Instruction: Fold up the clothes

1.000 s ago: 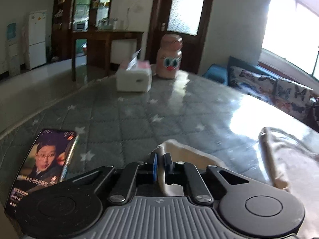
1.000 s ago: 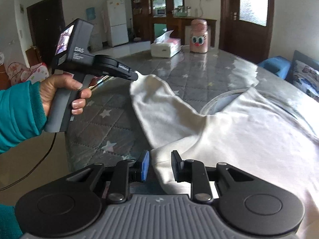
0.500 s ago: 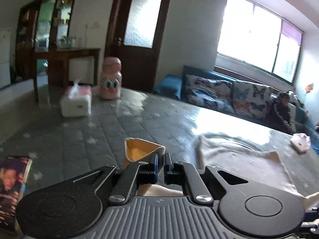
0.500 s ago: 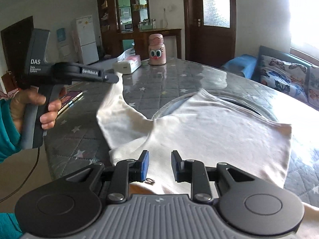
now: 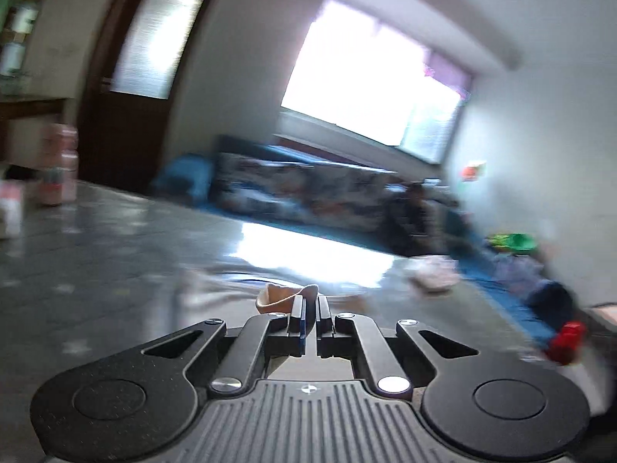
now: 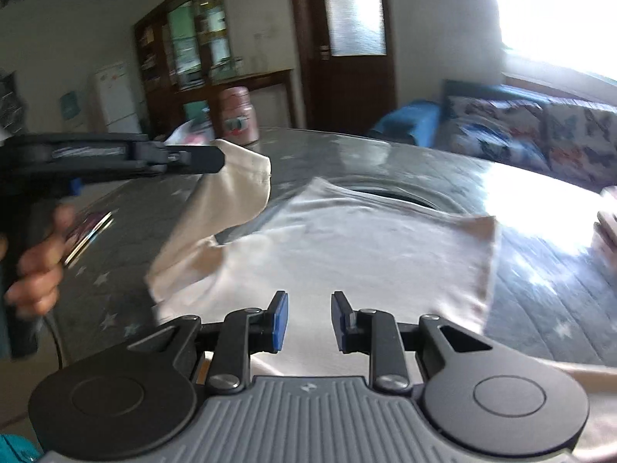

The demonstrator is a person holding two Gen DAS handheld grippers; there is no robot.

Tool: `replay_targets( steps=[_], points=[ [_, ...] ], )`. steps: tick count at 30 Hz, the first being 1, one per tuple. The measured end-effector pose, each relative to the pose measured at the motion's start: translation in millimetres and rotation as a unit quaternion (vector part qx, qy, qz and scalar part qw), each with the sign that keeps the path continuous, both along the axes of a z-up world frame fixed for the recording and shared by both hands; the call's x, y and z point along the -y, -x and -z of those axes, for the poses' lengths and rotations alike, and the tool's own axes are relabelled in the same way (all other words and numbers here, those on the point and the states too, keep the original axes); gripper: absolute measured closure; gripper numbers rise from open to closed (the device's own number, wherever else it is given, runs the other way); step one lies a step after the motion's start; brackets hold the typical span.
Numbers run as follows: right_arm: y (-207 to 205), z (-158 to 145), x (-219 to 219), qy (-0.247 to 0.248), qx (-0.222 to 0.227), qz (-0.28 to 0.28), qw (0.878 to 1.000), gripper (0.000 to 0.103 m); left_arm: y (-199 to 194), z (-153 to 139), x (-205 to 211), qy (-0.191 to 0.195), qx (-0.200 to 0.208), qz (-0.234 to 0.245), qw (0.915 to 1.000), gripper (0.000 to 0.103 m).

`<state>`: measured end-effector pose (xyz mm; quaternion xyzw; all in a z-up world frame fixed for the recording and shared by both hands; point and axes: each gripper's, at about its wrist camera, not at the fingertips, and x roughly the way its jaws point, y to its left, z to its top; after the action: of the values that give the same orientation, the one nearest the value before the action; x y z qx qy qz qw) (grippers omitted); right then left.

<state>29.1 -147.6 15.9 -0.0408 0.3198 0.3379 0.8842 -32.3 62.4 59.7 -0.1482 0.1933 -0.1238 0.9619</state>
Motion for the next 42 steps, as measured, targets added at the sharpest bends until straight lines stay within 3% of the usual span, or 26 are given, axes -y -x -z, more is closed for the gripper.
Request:
replay_targets(
  steps=[5, 7, 10, 14, 15, 16, 18, 21, 24, 31, 35, 40, 41, 42],
  points=[
    [-9, 8, 22, 0.0, -0.021, 0.038, 0.999, 0.079, -6, 21, 40, 0.005, -0.021, 0.073, 0.9971, 0.095],
    [-12, 15, 30, 0.0, -0.037, 0.049, 0.998, 0.079, -5, 33, 46, -0.006, -0.044, 0.084, 0.9955, 0.084],
    [-14, 23, 36, 0.001, -0.049, 0.055, 0.997, 0.079, 7, 43, 46, -0.032, -0.058, 0.099, 0.9928, 0.074],
    [-16, 29, 41, -0.009, -0.062, 0.062, 0.996, 0.078, 27, 50, 17, -0.088, -0.055, 0.059, 0.9929, 0.074],
    [-16, 29, 41, -0.01, -0.063, 0.063, 0.996, 0.076, 31, 52, 8, -0.106, -0.056, 0.037, 0.9921, 0.069],
    [-17, 30, 41, -0.011, -0.064, 0.065, 0.996, 0.074, 35, 54, -1, -0.125, -0.057, 0.014, 0.9904, 0.058],
    [-18, 31, 41, -0.014, -0.066, 0.069, 0.995, 0.072, 42, 59, -18, -0.146, -0.065, -0.023, 0.9869, 0.054],
    [-16, 25, 45, -0.032, -0.063, 0.079, 0.994, 0.072, 47, 64, -38, -0.142, -0.085, -0.036, 0.9856, 0.054],
    [-13, 15, 49, -0.047, -0.053, 0.085, 0.994, 0.063, 51, 69, -50, -0.137, -0.098, -0.034, 0.9851, 0.053],
    [-14, 20, 62, -0.05, -0.093, 0.105, 0.989, 0.062, 46, 80, -38, -0.15, -0.101, -0.004, 0.9836, 0.054],
    [-17, 26, 55, -0.031, -0.095, 0.102, 0.99, 0.062, 42, 85, -35, -0.167, -0.107, 0.005, 0.9801, 0.055],
    [-22, 37, 36, 0.011, -0.077, 0.088, 0.993, 0.065, 42, 83, -32, -0.184, -0.104, 0.004, 0.9775, 0.055],
    [-24, 39, 31, 0.017, -0.076, 0.084, 0.993, 0.068, 42, 82, -32, -0.186, -0.103, 0.004, 0.9771, 0.056],
    [-25, 41, 28, 0.025, -0.073, 0.081, 0.994, 0.077, 43, 82, -31, -0.188, -0.102, 0.004, 0.9768, 0.06]
  ],
)
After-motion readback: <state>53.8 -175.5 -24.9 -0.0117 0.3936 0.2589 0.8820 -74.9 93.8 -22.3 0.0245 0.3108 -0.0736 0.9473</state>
